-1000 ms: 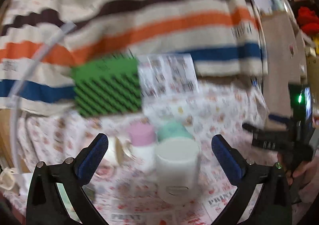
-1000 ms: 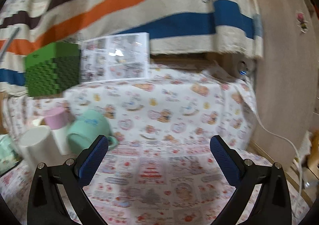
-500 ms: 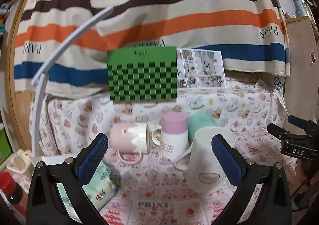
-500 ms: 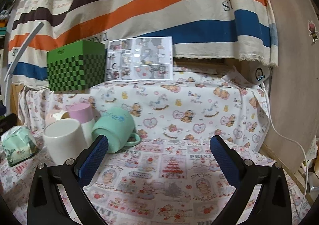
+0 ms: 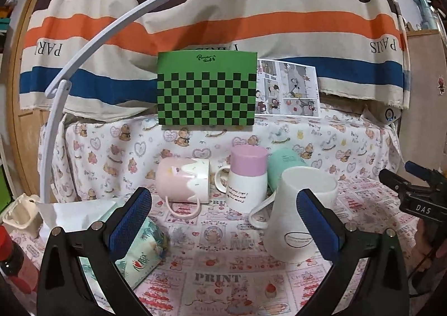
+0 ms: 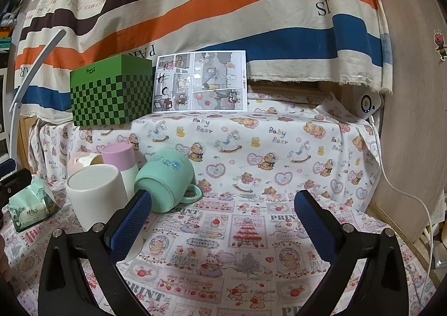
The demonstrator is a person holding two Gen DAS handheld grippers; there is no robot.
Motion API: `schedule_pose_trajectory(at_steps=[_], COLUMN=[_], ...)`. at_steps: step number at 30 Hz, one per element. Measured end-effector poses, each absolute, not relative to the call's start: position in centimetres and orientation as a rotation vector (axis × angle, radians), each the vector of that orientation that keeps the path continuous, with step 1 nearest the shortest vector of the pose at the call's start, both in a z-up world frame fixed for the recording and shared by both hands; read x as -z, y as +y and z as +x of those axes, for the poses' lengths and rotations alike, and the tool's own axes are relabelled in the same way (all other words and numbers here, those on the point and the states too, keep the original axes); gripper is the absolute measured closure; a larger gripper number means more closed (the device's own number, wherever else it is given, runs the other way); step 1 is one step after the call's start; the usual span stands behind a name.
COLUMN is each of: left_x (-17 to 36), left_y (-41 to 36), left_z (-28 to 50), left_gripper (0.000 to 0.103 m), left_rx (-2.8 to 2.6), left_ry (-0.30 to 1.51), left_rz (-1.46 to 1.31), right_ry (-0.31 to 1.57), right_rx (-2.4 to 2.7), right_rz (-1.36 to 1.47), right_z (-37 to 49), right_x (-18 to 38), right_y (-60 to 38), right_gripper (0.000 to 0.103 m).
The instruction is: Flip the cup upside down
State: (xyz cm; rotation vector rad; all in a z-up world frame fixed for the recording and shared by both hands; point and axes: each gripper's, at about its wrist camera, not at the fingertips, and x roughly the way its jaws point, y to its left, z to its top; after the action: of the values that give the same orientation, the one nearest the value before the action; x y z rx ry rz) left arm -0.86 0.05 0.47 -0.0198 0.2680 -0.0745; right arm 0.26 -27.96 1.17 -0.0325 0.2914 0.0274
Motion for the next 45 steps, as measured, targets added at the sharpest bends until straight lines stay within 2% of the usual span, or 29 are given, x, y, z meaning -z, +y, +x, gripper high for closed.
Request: schedule_pose_trajectory(at_steps=[8,45], left_x=[-0.7,0.5], left_y=[-0.1,0.4], left_z=[-1.4,0.4], left_gripper=[0.000,0.000], left_rx=[0.074,0.035], left_ry=[0.236,0.356], left_rz=[-0.001,-0.046], right_ry=[0.292,0.294], right_rx=[-0.024,-0.026], right_rz=[-0.031,-0.032], right_z=[0.3,0.4], right_x=[-1.2,-1.2], right_y=[-28.1,-28.3], right_gripper=[0.000,0.000])
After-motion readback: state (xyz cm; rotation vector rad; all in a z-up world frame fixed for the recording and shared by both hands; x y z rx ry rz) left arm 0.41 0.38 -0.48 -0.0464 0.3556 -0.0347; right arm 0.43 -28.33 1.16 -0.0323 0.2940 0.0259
